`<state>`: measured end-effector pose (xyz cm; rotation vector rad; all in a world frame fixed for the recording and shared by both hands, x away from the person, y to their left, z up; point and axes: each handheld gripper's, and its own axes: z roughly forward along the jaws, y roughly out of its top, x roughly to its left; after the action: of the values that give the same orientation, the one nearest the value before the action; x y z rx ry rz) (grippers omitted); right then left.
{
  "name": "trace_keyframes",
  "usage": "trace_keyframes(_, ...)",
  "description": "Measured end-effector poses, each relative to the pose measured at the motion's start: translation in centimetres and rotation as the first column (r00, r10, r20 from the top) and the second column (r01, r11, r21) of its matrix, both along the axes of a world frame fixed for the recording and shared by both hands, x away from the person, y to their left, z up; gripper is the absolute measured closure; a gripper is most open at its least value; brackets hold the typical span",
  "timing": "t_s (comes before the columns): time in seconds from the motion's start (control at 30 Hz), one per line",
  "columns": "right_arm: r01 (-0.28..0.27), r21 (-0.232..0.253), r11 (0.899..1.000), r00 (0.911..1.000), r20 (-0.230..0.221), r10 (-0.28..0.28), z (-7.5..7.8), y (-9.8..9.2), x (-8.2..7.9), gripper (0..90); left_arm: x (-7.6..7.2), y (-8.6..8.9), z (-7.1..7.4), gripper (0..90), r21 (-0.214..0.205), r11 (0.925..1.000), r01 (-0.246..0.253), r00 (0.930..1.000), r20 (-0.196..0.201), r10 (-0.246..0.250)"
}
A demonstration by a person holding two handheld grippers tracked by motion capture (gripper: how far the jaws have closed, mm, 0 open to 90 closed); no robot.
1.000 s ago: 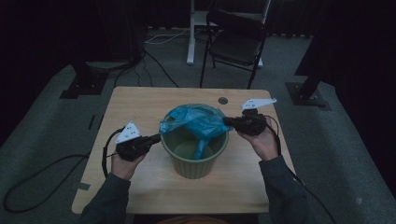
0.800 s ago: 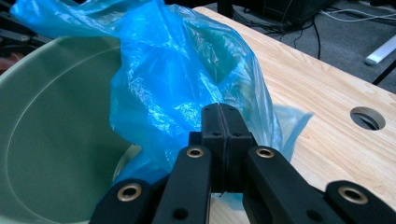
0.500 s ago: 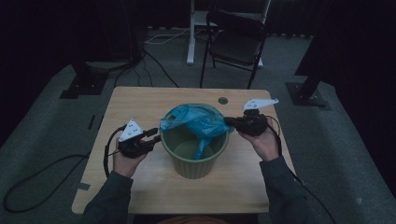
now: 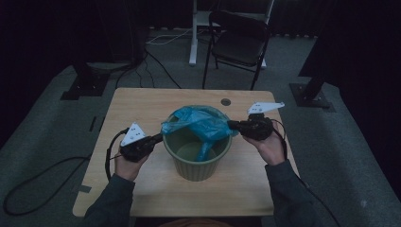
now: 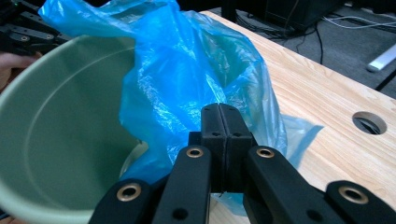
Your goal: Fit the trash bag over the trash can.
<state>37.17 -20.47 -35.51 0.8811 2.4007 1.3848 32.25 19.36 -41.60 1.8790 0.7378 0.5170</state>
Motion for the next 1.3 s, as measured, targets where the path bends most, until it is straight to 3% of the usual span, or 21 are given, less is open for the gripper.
trace_keyframes(0.5,-0.015,0.016,1.000,0.9999,0.002,0.015,-0.9,-0.9,-2.5,88.2,-2.5,-1.1,-1.0,90.0,0.029,0.9970,0.072,0.9972,-0.020,-0.072)
trace_keyframes(0.6,0.022,0.032,0.999,0.9995,0.022,-0.023,-0.6,-1.2,-2.1,78.2,-2.5,-1.1,-1.2,90.0,0.036,0.9969,0.071,0.9973,-0.025,-0.070)
trace_keyframes(0.73,0.047,0.055,0.997,0.9984,0.028,-0.049,0.0,-1.0,-0.6,75.0,-2.4,-1.2,-1.4,90.0,0.031,0.9970,0.071,0.9971,-0.028,-0.070)
trace_keyframes(0.87,0.039,0.037,0.999,0.9987,0.032,-0.040,0.1,-0.5,0.0,72.1,-2.4,-1.3,-1.5,90.0,0.027,0.9968,0.075,0.9966,-0.037,-0.074)
trace_keyframes(0.9,0.036,0.016,0.999,0.9990,0.025,-0.037,-0.2,0.3,0.9,70.1,-2.4,-1.2,-1.6,90.0,0.029,0.9967,0.076,0.9965,-0.037,-0.075)
trace_keyframes(1.07,0.025,-0.010,1.000,0.9997,0.001,-0.025,-0.6,0.8,1.3,78.0,-2.4,-1.2,-1.6,90.0,0.024,0.9966,0.079,0.9962,-0.038,-0.078)
trace_keyframes(1.2,0.017,-0.010,1.000,0.9999,0.003,-0.017,-0.6,0.8,1.0,87.7,-2.4,-1.2,-1.6,90.0,0.021,0.9966,0.079,0.9960,-0.042,-0.079)
trace_keyframes(1.3,0.011,-0.012,1.000,0.9999,0.012,-0.011,-0.5,0.7,0.5,89.9,-2.5,-1.3,-1.7,90.0,0.019,0.9966,0.081,0.9958,-0.044,-0.080)
